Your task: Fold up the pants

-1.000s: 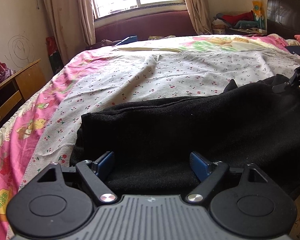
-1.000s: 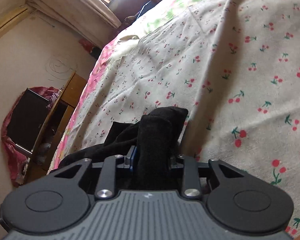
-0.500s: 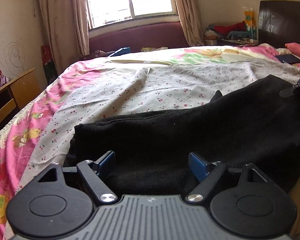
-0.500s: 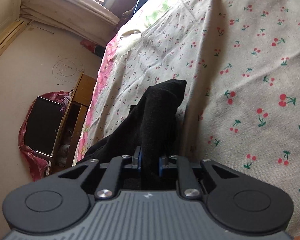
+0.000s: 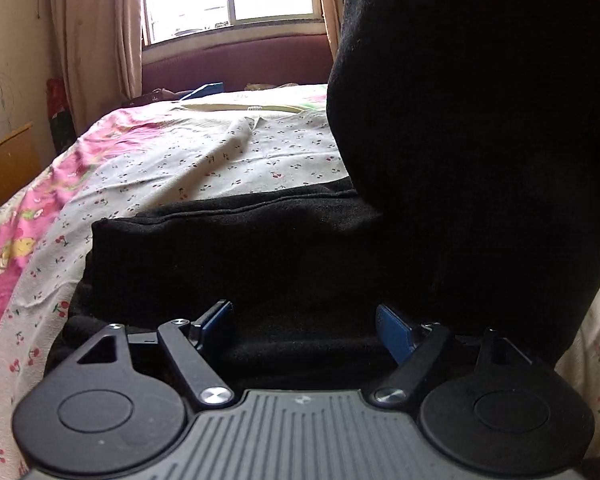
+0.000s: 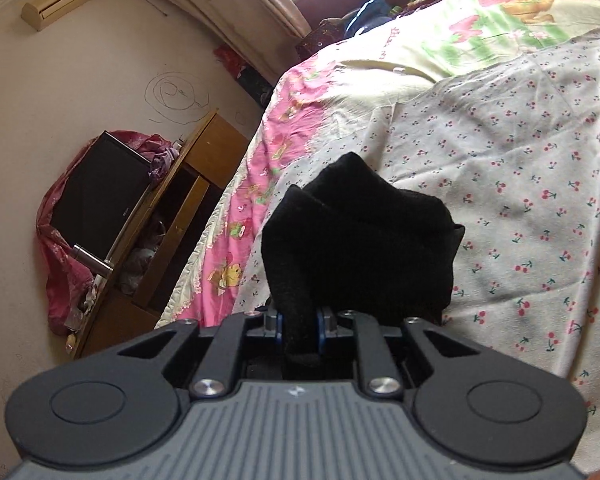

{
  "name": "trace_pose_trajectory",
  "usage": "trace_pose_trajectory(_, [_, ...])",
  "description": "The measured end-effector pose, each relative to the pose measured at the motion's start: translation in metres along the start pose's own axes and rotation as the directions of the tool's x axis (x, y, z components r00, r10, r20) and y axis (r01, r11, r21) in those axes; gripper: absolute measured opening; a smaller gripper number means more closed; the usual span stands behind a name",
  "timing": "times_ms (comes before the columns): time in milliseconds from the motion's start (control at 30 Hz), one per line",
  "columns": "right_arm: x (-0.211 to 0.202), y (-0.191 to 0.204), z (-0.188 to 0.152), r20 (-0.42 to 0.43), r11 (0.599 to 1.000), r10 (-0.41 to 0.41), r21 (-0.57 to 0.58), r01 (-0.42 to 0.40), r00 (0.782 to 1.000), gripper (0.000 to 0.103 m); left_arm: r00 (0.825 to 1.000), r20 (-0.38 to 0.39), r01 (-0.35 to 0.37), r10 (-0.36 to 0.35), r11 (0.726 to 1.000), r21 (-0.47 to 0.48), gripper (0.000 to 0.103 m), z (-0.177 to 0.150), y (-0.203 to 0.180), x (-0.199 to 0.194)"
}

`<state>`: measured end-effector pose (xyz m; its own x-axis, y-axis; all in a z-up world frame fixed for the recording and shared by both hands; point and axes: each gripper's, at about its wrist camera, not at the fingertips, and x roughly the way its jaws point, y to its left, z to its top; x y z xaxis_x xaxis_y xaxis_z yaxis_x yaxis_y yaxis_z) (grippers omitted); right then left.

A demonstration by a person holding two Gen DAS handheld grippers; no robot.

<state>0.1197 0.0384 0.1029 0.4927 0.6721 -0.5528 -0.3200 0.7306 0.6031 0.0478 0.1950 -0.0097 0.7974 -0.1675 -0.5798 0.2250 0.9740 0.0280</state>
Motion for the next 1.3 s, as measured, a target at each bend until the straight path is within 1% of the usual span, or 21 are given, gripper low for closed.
trace_pose_trajectory(100, [0.033,0.027,-0.02,-0.036,0.999,-0.02,-0.037,0.019,0.999,0.019,0.998,0.065,-0.008,0.009,1.0,-0.014,0.091,0.003,0.012,-0.022])
trace_pose_trajectory(167, [0.054,0.037,-0.029,-0.027,0.999,-0.036,-0.038,0.035,0.999,0.024,0.997,0.072,-0.002,0.005,0.999,-0.045,0.091,-0.002,0.024,-0.034])
trace_pose_trajectory(300, [0.104,0.04,-0.039,-0.039,0.998,-0.069,-0.016,0.068,0.997,0.026,0.994,0.108,0.029,-0.012,0.986,-0.161,0.091,-0.019,0.049,-0.063])
trace_pose_trajectory(400, [0.134,0.043,-0.049,-0.065,0.994,-0.112,-0.024,0.11,0.992,0.026,0.99,0.141,0.025,0.002,0.982,-0.188,0.089,-0.028,0.053,-0.086])
trace_pose_trajectory(433, [0.14,0.043,-0.052,-0.072,0.993,-0.117,-0.02,0.116,0.991,0.03,0.991,0.135,0.0,0.026,0.982,-0.19,0.089,-0.031,0.052,-0.091])
trace_pose_trajectory(467, [0.144,0.042,-0.054,-0.09,0.995,-0.102,-0.011,0.101,0.991,0.035,0.991,0.134,-0.003,0.031,0.98,-0.199,0.089,-0.034,0.053,-0.094])
trace_pose_trajectory(533, [0.145,0.039,-0.054,-0.138,1.0,-0.014,0.017,0.016,0.99,0.035,0.992,0.122,0.015,0.016,0.968,-0.249,0.089,-0.044,0.06,-0.1])
trace_pose_trajectory(600, [0.136,0.039,-0.05,-0.193,0.999,0.051,0.018,-0.048,0.98,0.038,0.995,0.096,0.017,0.011,0.956,-0.293,0.089,-0.057,0.066,-0.107])
trace_pose_trajectory(667, [0.118,0.04,-0.046,-0.174,0.997,0.058,-0.046,-0.067,0.983,0.039,0.996,0.089,0.02,0.011,0.941,-0.338,0.089,-0.064,0.071,-0.115])
trace_pose_trajectory(733, [0.101,0.041,-0.041,-0.127,0.985,0.006,-0.171,-0.027,0.992,0.04,0.994,0.112,0.05,-0.005,0.917,-0.396,0.089,-0.067,0.074,-0.124])
trace_pose_trajectory(800, [0.091,0.046,-0.035,-0.072,0.936,-0.066,-0.35,0.036,0.995,0.041,0.987,0.154,0.103,-0.035,0.883,-0.458,0.089,-0.069,0.077,-0.129])
trace_pose_trajectory(867, [0.093,0.051,-0.029,-0.064,0.864,-0.102,-0.501,0.057,0.993,0.041,0.982,0.185,0.136,-0.048,0.856,-0.499,0.089,-0.067,0.079,-0.127])
trace_pose_trajectory(967, [0.11,0.064,-0.02,-0.142,0.743,-0.118,-0.67,-0.007,0.983,0.041,0.98,0.195,0.13,-0.026,0.832,-0.54,0.089,-0.061,0.08,-0.118])
trace_pose_trajectory(1033, [0.128,0.072,-0.014,-0.218,0.69,-0.128,-0.72,-0.071,0.967,0.04,0.977,0.21,0.147,-0.034,0.821,-0.551,0.09,-0.055,0.079,-0.11])
trace_pose_trajectory(1067, [0.139,0.075,-0.013,-0.244,0.654,-0.143,-0.751,-0.094,0.959,0.041,0.976,0.212,0.156,-0.044,0.821,-0.549,0.09,-0.053,0.076,-0.106])
trace_pose_trajectory(1133, [0.158,0.078,-0.012,-0.277,0.607,-0.166,-0.785,-0.123,0.946,0.041,0.981,0.19,0.135,-0.037,0.835,-0.533,0.09,-0.048,0.069,-0.094])
trace_pose_trajectory(1167, [0.167,0.077,-0.012,-0.303,0.597,-0.178,-0.789,-0.142,0.936,0.039,0.984,0.173,0.116,-0.028,0.846,-0.521,0.09,-0.048,0.066,-0.089])
trace_pose_trajectory(1200, [0.175,0.072,-0.013,-0.335,0.614,-0.183,-0.773,-0.159,0.924,0.032,0.987,0.16,0.097,-0.017,0.854,-0.511,0.091,-0.047,0.063,-0.086])
trace_pose_trajectory(1233, [0.179,0.07,-0.013,-0.372,0.634,-0.182,-0.752,-0.181,0.91,0.011,0.988,0.151,0.086,-0.011,0.861,-0.501,0.091,-0.046,0.062,-0.084])
trace_pose_trajectory(1267, [0.18,0.069,-0.013,-0.401,0.646,-0.181,-0.737,-0.2,0.898,0.006,0.989,0.147,0.083,-0.011,0.866,-0.493,0.09,-0.045,0.061,-0.083])
trace_pose_trajectory(1300, [0.177,0.07,-0.015,-0.397,0.636,-0.181,-0.745,-0.201,0.9,0.006,0.989,0.148,0.081,-0.009,0.869,-0.488,0.089,-0.043,0.061,-0.084])
